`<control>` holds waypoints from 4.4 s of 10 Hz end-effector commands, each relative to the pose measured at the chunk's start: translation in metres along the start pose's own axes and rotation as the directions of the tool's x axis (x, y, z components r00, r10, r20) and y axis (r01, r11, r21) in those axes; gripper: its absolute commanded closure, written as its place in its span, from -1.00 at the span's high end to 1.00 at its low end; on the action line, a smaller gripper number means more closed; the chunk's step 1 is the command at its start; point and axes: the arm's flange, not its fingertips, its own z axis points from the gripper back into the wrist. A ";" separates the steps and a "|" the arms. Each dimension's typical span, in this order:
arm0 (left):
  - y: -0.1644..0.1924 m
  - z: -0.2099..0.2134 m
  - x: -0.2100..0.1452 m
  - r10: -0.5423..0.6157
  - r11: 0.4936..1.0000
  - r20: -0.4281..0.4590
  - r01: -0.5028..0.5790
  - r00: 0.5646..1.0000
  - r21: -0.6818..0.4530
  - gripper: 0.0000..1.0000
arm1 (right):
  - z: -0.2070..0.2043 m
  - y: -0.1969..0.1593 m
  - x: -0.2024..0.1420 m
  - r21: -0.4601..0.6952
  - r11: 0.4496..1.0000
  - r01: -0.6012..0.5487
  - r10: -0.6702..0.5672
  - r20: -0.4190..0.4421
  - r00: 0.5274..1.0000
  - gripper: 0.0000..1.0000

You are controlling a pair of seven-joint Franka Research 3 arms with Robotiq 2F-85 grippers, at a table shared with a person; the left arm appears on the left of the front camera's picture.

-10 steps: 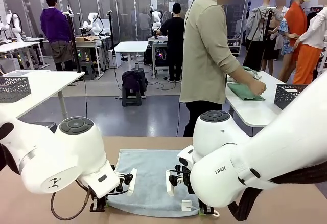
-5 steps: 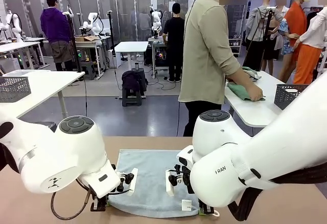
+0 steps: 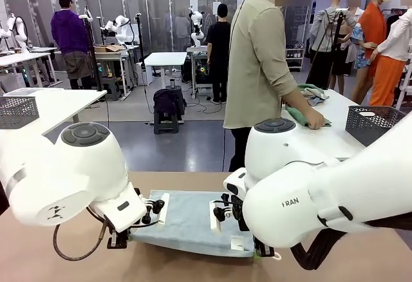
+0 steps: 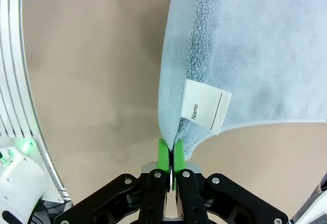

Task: Fold the towels and place them in the basket.
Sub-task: When a person lays out a Towel with hook on the table, fold it in half twice.

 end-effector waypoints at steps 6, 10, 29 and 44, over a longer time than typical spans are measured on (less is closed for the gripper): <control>-0.001 0.005 -0.001 0.006 1.000 -0.002 -0.006 1.000 -0.004 -1.00 | 0.007 0.001 0.001 -0.003 1.000 -0.002 0.002 -0.003 1.000 -1.00; 0.033 0.007 -0.006 0.004 0.999 -0.015 -0.005 1.000 -0.054 -0.83 | 0.016 -0.033 -0.007 0.026 0.997 -0.074 0.074 0.020 0.997 -0.91; 0.230 -0.097 0.000 0.031 0.991 -0.035 -0.035 0.999 -0.132 -0.83 | -0.047 -0.243 -0.018 0.040 0.988 -0.147 0.143 0.085 0.986 -0.91; 0.193 0.006 -0.055 0.075 0.995 0.106 -0.067 0.992 -0.075 0.51 | 0.044 -0.192 -0.012 -0.020 0.992 -0.124 0.124 0.045 0.991 0.68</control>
